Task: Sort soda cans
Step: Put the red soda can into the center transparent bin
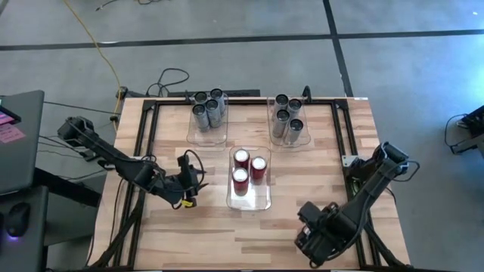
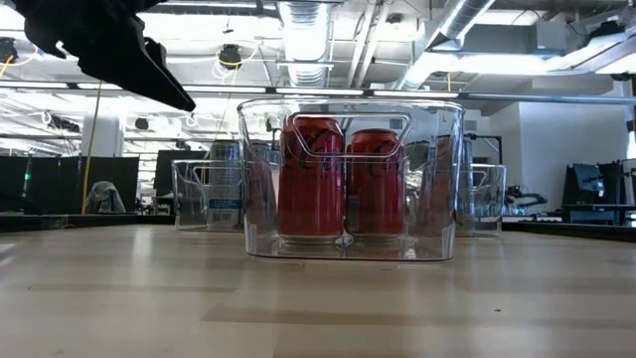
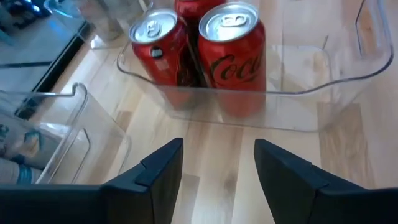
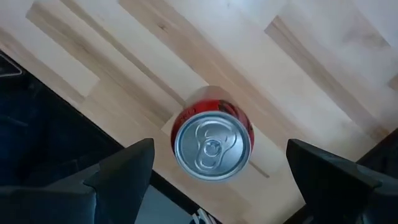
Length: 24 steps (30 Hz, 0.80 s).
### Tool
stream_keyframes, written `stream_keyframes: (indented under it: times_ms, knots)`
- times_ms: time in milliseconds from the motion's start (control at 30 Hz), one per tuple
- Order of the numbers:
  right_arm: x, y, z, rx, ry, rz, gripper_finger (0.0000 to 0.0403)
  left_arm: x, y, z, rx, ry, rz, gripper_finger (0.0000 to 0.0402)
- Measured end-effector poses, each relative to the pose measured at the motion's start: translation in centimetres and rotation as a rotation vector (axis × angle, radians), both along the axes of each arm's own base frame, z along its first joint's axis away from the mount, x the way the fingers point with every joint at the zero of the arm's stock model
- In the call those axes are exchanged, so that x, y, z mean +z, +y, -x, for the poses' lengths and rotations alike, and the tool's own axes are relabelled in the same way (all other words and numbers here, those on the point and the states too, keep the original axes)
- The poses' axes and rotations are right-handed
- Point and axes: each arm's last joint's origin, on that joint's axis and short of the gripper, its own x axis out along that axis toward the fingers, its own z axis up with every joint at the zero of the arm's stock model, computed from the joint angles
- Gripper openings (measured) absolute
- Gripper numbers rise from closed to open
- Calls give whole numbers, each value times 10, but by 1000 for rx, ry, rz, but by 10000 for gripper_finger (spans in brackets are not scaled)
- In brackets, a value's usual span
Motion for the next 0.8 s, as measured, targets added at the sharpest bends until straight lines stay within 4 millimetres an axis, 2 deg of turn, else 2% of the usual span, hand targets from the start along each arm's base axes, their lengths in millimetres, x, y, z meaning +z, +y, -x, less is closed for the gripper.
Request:
stream_keyframes:
  times_ms: [233, 333, 433, 633, 800]
  knots:
    - [-18, 12, -11, 55, 78, -78, 384, -2, 2, 0, 10, 17, 58, 215]
    - [-25, 10, -11, 64, 105, -67, 385, -2, 2, 0, 12, 18, 59, 224]
    - [-39, 4, -8, 49, 147, -27, 385, -3, 1, 0, 0, 25, 67, 230]
    - [-68, 3, -12, 78, 128, -66, 385, -3, 0, 0, -19, 37, 81, 234]
    - [-74, 0, -14, 140, 136, -73, 366, -4, 2, 0, -12, 40, 78, 234]
